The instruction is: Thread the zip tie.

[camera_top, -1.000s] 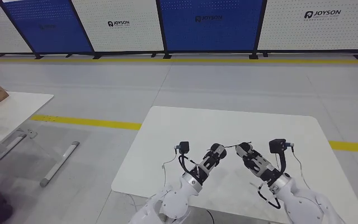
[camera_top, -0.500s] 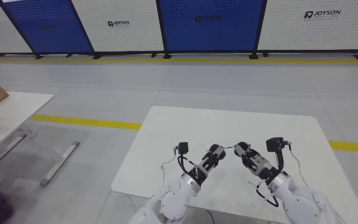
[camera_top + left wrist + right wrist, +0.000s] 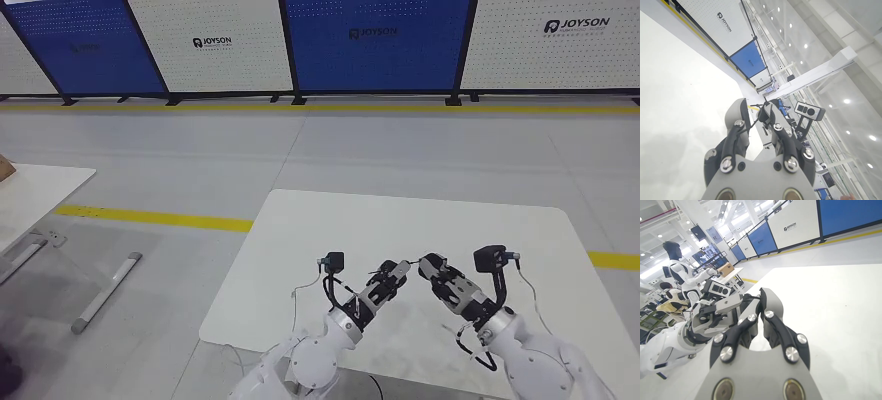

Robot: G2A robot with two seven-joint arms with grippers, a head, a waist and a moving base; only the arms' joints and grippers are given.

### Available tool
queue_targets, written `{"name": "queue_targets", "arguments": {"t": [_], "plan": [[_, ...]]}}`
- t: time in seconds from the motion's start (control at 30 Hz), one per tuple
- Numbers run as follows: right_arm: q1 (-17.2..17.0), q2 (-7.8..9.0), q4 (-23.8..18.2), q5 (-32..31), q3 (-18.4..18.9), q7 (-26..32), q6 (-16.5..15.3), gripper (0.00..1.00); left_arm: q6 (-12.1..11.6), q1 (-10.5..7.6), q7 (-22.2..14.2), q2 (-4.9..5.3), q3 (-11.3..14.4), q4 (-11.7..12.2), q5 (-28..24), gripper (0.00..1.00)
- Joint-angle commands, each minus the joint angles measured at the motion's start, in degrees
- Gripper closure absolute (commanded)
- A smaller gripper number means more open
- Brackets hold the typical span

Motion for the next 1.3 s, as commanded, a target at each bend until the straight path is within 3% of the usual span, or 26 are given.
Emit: {"name": "queue_targets", "arguments": {"t": [0.0,0.1,0.17,0.27,0.83,1.23,1.27], "plan": [[0.02,0.0,-0.05,-0.07,-0.1,0.01,0.04,1.0,0.17,-0.18,0.0,-0.03,-0.01,0.12,-0.06,0.71],[0.07,0.0,-0.1,-0.38,-0.31,-0.1,0.13,1.0,0.39,-0.35,-0.03,-0.05,-0.2,0.16,-0.33,0.8],[0.12,0.0,-0.13,-0.78,-0.51,-0.2,0.2,1.0,0.65,-0.43,-0.16,-0.07,-0.36,0.26,-0.75,0.8],[0.25,-0.03,-0.12,-1.3,-0.89,-0.38,0.39,1.0,0.92,-0.7,-0.22,-0.11,-0.54,0.42,-1.17,1.0],[-0.17,0.01,-0.38,-2.73,-1.46,-1.32,0.41,1.0,1.0,-1.3,-0.52,-0.26,0.18,0.92,0.55,1.0],[0.58,0.17,1.22,4.38,-0.79,2.51,-1.34,1.0,0.17,-0.71,0.52,-0.31,0.64,0.7,1.96,1.0],[0.55,0.19,1.22,4.6,-0.69,2.52,-1.32,0.96,0.21,-0.71,0.62,-0.33,0.66,0.73,1.98,1.0]]}}
